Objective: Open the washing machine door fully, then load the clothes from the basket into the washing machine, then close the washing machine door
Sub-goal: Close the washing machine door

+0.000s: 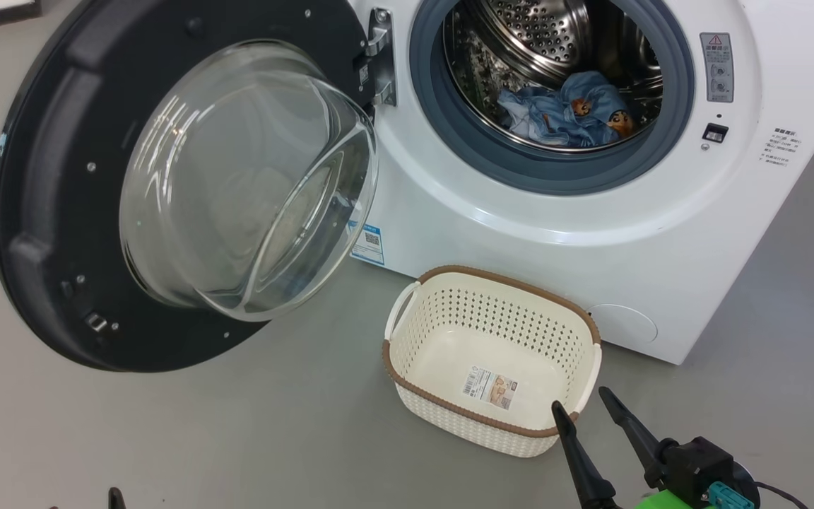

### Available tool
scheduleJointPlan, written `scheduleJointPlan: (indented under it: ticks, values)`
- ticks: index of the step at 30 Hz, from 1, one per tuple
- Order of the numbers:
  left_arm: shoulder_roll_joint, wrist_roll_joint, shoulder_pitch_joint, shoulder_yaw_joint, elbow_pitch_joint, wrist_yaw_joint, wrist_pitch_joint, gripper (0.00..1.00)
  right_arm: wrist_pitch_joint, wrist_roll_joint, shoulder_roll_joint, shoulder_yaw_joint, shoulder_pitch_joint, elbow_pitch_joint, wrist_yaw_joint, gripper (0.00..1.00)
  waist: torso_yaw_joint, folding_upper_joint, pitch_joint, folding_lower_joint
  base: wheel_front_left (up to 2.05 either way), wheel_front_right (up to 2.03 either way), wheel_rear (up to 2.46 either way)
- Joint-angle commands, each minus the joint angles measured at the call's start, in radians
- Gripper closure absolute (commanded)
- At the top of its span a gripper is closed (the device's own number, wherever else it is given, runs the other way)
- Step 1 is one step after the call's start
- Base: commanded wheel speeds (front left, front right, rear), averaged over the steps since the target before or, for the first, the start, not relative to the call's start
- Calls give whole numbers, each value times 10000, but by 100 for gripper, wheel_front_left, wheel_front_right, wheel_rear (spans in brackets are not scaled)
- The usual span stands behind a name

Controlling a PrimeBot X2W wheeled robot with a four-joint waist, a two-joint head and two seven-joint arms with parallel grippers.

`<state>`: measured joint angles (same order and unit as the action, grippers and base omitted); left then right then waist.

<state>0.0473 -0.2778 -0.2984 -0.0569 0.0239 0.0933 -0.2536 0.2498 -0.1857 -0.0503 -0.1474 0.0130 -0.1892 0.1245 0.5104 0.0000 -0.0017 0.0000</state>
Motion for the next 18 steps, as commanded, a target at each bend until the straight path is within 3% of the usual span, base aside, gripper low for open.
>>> scheduleJointPlan:
  ticks: [1,10,11,12,13,18]
  values:
    - [30,-48,172,-333,280,81,-82,0,120,66,1,-268,-435,201,62,0,-1,0,7,0,0,0,0]
    - [30,8,217,-356,188,29,-82,0,120,50,1,-227,-377,204,62,0,-33,0,-15,0,0,0,0]
    - [29,-12,213,-343,162,6,-82,42,120,51,1,-219,-368,211,62,0,-34,0,-10,0,0,0,0]
    - [29,-11,216,-338,141,-8,-82,75,120,50,1,-209,-360,215,62,0,-33,0,-3,0,0,0,0]
    - [29,82,210,-318,58,-36,-82,100,120,44,1,-198,-350,217,62,0,-32,0,14,0,0,0,0]
    - [29,20,249,-387,34,-60,-82,100,120,39,1,-190,-346,230,62,0,-19,0,54,0,0,0,0]
